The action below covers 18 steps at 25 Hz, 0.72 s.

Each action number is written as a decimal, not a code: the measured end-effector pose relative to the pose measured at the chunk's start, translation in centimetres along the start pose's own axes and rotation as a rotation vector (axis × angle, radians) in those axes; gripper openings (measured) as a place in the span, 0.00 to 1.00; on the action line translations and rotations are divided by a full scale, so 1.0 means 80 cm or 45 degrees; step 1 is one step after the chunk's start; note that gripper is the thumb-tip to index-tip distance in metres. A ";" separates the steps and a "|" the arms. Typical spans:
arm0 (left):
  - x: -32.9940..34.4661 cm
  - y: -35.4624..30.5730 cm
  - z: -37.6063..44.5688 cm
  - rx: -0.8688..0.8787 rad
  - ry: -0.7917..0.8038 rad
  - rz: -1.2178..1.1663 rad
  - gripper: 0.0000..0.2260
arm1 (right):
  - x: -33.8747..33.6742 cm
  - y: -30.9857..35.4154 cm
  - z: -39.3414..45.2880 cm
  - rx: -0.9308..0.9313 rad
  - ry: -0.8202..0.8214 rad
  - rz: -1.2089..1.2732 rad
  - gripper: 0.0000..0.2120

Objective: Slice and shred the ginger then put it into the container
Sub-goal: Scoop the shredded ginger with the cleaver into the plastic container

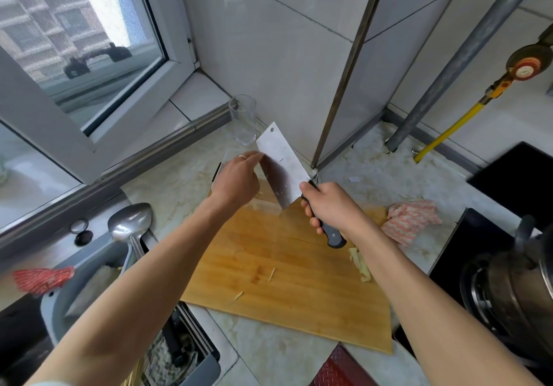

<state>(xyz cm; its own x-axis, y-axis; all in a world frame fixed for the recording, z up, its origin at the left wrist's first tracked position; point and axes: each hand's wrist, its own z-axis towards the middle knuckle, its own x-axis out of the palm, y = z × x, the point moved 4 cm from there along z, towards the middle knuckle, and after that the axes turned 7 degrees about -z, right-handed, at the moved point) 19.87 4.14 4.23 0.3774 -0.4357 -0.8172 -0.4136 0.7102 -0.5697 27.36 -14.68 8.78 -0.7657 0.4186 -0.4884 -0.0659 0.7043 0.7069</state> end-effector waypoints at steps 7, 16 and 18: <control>-0.001 0.009 -0.014 -0.017 -0.107 -0.046 0.24 | 0.005 -0.004 0.005 0.020 -0.032 0.020 0.19; 0.008 0.014 -0.030 0.240 0.090 0.264 0.26 | 0.008 -0.001 0.002 0.030 -0.106 0.137 0.19; 0.007 0.025 -0.031 0.200 0.111 0.268 0.25 | 0.004 -0.002 0.001 0.032 -0.121 0.141 0.19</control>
<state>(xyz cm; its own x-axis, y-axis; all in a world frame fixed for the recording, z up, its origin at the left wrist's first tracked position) 17.21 3.96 2.36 0.2216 -0.3107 -0.9243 -0.3396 0.8639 -0.3719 27.16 -14.56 8.47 -0.7035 0.5461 -0.4548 0.0325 0.6641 0.7470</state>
